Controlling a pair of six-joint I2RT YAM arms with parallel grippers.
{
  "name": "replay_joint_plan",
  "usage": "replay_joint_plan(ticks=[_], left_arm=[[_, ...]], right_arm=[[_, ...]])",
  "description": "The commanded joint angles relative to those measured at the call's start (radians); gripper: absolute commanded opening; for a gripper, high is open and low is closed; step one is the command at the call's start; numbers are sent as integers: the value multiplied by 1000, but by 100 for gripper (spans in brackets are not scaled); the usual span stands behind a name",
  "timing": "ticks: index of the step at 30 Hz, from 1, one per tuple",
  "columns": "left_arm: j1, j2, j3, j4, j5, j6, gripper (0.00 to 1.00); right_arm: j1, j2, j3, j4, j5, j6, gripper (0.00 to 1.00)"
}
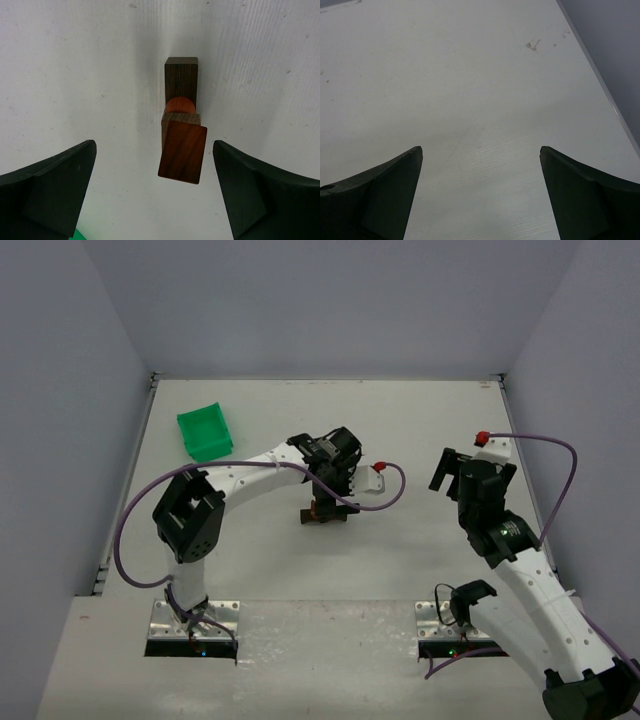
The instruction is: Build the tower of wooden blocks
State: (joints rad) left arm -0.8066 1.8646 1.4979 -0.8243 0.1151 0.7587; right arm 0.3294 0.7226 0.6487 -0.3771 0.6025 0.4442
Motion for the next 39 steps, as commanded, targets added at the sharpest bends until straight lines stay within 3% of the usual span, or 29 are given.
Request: replay_joint_plan(ticks=[1,18,28,34,37,39], left_arm=[[-14,-4,32,39,-11,-9,100],[-18,5,33,70,-45,-15,100],[-16,-45,60,-6,69,13,100],[-14,-78,162,-63,139,-9,100],[-14,-118,211,-37,120,-54,100],[-14,-152,261,64,45,-147,100]], right_arm=[[-1,-20,-1,17,23,-6,99],[-1,-25,-3,17,19,-6,99],[-1,-26,-1,18,11,-9,99],[-1,-20,7,17,-26,-19,99],[-2,-20,3,15,-55,-9,99],[-1,-19,-15,14,-70,19,99]])
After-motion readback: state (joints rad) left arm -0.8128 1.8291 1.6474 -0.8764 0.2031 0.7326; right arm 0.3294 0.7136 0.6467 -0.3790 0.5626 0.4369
